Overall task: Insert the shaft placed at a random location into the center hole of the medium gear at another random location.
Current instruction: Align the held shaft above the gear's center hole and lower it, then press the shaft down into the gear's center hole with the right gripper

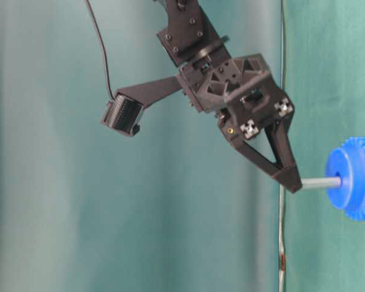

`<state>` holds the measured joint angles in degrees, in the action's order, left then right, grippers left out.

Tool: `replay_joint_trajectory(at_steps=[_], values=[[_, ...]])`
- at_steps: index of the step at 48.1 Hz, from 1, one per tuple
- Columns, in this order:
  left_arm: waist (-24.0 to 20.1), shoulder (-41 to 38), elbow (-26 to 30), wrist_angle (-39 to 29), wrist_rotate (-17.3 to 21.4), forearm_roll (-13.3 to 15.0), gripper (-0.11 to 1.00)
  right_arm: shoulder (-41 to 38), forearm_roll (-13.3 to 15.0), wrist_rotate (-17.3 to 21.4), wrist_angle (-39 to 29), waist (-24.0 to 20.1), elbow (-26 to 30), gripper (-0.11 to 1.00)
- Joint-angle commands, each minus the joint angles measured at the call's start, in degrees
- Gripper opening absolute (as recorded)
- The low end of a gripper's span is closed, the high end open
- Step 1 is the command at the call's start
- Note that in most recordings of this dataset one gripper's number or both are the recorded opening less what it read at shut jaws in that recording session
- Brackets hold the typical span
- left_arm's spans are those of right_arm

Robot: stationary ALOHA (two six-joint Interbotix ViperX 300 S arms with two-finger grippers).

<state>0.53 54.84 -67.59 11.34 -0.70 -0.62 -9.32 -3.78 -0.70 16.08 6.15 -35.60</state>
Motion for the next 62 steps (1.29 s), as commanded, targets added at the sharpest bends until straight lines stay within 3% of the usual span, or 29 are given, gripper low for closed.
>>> replay_joint_trajectory(at_steps=[1,25,62], values=[[-0.09,-0.44,1.41,0.35,-0.09,-0.09,0.00,0.62,-0.26,0.44,0.79,-0.09,0.88,0.14],[-0.09,-0.44,1.41,0.35,-0.09,-0.09,0.00,5.89,0.00,0.09,0.53,0.09,0.35,0.15],[-0.09,-0.44,1.41,0.35,-0.09,-0.09,0.00,0.44,-1.05,0.35,2.37,0.97,0.18,0.14]])
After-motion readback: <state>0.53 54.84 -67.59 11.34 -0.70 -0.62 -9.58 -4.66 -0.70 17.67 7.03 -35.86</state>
